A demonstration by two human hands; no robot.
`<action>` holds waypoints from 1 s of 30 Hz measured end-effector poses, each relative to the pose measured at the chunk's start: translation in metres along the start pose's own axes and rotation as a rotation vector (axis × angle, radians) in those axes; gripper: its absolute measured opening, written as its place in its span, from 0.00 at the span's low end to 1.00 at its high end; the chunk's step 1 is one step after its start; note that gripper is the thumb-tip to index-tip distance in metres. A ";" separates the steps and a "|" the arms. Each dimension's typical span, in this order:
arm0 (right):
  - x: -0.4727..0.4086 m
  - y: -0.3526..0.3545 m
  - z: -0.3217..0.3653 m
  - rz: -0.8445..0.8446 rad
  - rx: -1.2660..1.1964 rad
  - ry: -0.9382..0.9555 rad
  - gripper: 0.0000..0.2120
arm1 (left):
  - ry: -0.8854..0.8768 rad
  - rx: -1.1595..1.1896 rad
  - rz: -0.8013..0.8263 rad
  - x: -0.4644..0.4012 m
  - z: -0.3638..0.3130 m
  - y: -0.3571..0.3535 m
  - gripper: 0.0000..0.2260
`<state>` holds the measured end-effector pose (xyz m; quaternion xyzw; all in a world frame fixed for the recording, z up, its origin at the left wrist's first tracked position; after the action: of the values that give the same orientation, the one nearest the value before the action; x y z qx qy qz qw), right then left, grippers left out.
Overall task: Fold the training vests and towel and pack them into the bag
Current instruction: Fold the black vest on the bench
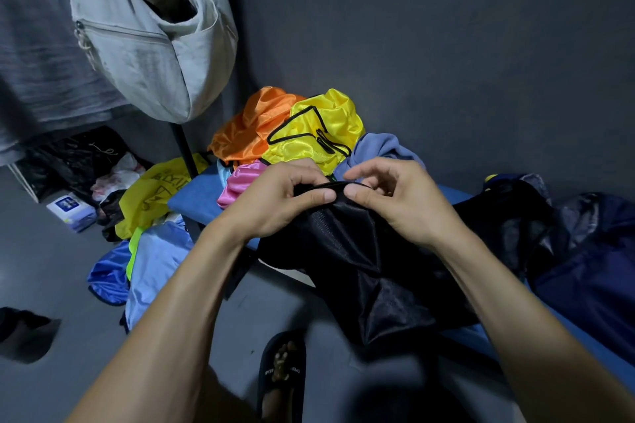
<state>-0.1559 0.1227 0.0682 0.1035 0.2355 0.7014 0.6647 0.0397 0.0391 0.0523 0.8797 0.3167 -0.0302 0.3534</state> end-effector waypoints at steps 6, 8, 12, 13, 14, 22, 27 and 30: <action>0.007 0.001 0.003 0.099 0.073 0.067 0.04 | -0.008 0.105 -0.054 0.004 -0.006 0.005 0.14; 0.008 -0.005 0.004 0.202 0.065 0.088 0.03 | -0.001 0.146 -0.067 0.005 -0.005 0.007 0.15; -0.001 -0.013 0.004 -0.012 0.114 0.148 0.01 | -0.033 0.052 -0.056 0.003 0.000 0.005 0.06; -0.004 -0.014 0.003 -0.066 0.108 0.153 0.02 | -0.043 0.045 -0.070 0.003 0.000 0.005 0.06; -0.007 -0.015 0.001 -0.102 0.106 0.147 0.01 | -0.052 0.040 -0.085 0.003 0.000 0.006 0.07; -0.016 -0.024 -0.016 -0.090 0.081 0.173 0.02 | -0.030 0.160 -0.128 0.001 0.002 0.003 0.16; -0.020 -0.030 -0.021 -0.082 -0.058 0.144 0.06 | -0.017 0.222 -0.138 0.000 0.004 0.002 0.13; -0.019 -0.032 -0.023 -0.109 -0.122 0.142 0.04 | 0.014 0.242 -0.134 0.001 0.007 0.004 0.11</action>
<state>-0.1362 0.0999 0.0369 0.0002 0.2442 0.6828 0.6886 0.0441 0.0334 0.0487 0.8931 0.3711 -0.0853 0.2395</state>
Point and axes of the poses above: each hand's wrist, its own x-axis away from the middle knuckle, its own y-axis out of the back of the hand, z = x × y, the point moved 2 cm from there along -x, towards the middle knuckle, and after that the axes turned 8 degrees about z, right-handed, at the moved point
